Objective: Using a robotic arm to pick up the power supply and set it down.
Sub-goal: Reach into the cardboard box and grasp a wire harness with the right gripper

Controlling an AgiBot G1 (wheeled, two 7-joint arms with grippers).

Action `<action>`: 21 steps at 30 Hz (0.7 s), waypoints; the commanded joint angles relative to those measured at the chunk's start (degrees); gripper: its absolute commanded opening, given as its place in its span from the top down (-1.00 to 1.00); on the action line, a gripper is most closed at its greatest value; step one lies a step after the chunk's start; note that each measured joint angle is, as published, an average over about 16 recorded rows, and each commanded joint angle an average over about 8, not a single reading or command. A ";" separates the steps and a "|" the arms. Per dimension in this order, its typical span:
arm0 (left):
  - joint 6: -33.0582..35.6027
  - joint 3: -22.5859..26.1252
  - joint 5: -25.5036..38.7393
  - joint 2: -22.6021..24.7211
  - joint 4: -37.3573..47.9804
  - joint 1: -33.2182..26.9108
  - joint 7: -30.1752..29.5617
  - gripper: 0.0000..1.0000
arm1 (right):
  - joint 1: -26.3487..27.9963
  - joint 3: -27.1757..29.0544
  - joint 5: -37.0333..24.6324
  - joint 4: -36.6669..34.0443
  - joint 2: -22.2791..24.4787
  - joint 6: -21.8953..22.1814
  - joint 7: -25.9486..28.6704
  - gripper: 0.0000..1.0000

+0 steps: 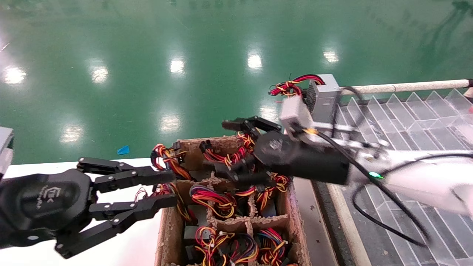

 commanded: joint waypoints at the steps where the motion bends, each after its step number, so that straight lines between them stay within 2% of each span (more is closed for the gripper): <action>1: 0.00 0.00 0.00 0.00 0.00 0.00 0.00 1.00 | 2.30 -0.78 -1.36 -5.12 -2.81 1.27 -1.40 -1.00; 9: 0.00 0.00 0.00 0.00 0.00 0.00 0.00 1.00 | 7.89 -4.67 -6.81 -14.35 -11.63 3.61 -5.53 -0.99; 11: 0.00 0.00 0.00 0.00 0.00 0.00 0.00 1.00 | 8.69 -5.59 -7.75 -15.38 -12.93 3.74 -6.57 -0.87; 13: 0.00 0.00 0.00 0.00 0.00 0.00 0.00 1.00 | 9.24 -6.49 -8.34 -15.76 -13.77 3.97 -7.49 -0.54; 18: 0.00 0.00 0.00 0.00 0.00 0.00 0.00 1.00 | 9.76 -8.50 -8.25 -14.78 -14.38 5.23 -8.78 0.66; 19: 0.00 0.00 0.00 0.00 0.00 0.00 0.00 1.00 | 9.78 -8.86 -8.02 -14.48 -14.41 5.61 -8.87 0.83; 21: 0.00 0.00 0.00 0.00 0.00 0.00 0.00 1.00 | 9.78 -9.60 -7.47 -13.82 -14.48 6.52 -8.95 1.00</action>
